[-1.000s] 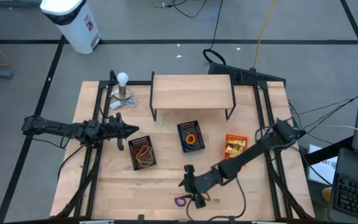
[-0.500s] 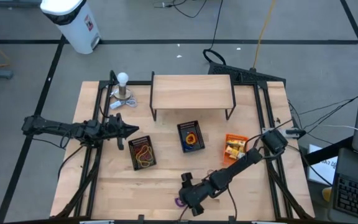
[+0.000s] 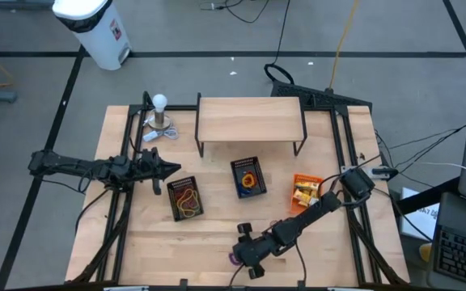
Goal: Pick & Place Office Desk Supplies
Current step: Put the purple spring rubberband into the right black
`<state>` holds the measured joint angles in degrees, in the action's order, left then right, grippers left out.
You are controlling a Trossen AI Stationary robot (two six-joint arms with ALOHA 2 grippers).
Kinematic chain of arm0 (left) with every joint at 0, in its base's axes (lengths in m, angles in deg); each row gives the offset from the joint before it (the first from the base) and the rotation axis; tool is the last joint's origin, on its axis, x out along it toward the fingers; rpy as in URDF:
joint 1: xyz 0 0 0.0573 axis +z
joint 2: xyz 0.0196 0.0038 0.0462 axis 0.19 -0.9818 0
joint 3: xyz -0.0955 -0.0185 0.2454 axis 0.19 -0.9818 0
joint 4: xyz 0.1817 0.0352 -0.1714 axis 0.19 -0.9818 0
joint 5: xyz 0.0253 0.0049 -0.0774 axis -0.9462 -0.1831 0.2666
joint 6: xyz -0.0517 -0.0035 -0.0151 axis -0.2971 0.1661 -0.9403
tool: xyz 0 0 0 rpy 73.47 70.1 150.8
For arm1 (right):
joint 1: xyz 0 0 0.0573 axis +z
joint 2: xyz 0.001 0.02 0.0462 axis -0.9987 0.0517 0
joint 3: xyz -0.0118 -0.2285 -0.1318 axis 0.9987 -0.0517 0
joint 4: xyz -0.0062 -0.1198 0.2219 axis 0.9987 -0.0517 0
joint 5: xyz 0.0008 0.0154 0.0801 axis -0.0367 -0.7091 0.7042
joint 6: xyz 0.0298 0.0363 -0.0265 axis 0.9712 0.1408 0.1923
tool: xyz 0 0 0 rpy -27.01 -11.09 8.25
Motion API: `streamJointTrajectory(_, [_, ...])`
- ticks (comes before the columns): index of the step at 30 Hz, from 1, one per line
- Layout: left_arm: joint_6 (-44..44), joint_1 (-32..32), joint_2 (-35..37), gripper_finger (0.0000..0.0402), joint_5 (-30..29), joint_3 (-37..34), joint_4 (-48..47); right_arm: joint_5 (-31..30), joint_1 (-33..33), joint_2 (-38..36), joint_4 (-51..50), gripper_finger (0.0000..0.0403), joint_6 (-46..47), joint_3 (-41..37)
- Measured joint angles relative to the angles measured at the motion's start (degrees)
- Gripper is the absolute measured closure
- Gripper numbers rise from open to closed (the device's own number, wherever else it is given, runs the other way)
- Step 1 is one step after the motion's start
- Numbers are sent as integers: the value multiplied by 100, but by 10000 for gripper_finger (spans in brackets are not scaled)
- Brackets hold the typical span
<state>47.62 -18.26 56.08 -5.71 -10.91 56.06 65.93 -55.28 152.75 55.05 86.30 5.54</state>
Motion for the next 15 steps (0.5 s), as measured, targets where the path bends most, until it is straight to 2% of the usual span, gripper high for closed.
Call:
streamJointTrajectory(4, [41,0,0,378,0,0,0,171,-70,-7,25,362,116,-89])
streamJointTrajectory(6, [57,0,0,378,0,0,0,297,-100,-11,26,386,110,-91])
streamJointTrajectory(11, [127,0,0,378,0,0,-2,447,-167,-318,-178,376,-25,-124])
streamJointTrajectory(15, [133,0,0,378,-2,0,-2,404,-173,-1123,-325,387,-513,-144])
